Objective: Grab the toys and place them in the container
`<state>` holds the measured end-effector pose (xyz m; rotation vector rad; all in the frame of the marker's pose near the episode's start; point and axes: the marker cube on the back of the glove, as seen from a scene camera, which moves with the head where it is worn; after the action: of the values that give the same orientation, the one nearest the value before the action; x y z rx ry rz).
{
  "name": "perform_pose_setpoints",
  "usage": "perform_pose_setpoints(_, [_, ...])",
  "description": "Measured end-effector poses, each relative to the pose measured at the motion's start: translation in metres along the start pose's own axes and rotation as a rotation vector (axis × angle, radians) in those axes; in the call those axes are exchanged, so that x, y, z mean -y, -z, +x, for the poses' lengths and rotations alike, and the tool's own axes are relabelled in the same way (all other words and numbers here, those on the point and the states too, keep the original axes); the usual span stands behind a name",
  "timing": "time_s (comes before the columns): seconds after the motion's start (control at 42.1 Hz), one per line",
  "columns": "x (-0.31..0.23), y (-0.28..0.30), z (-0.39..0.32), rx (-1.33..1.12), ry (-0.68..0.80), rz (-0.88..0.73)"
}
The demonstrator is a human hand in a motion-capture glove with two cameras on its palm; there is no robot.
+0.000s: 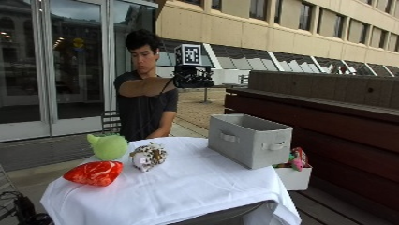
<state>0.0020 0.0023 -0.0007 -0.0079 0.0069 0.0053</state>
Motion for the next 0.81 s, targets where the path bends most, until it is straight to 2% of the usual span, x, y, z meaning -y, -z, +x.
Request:
perform_pose_setpoints(0.19, [0.003, -0.001, 0.012, -0.019, 0.017, 0.001])
perform_pose_setpoints(0.309, [-0.002, 0.003, 0.010, -0.024, -0.155, -0.061])
perform_pose_setpoints(0.404, [-0.005, 0.002, 0.022, -0.032, -0.008, -0.008])
perform_pose_setpoints(0.523, [-0.013, 0.005, 0.038, -0.028, 0.056, 0.012])
perform_pose_setpoints(0.808, [-0.038, 0.001, 0.109, -0.023, 0.013, 0.001])
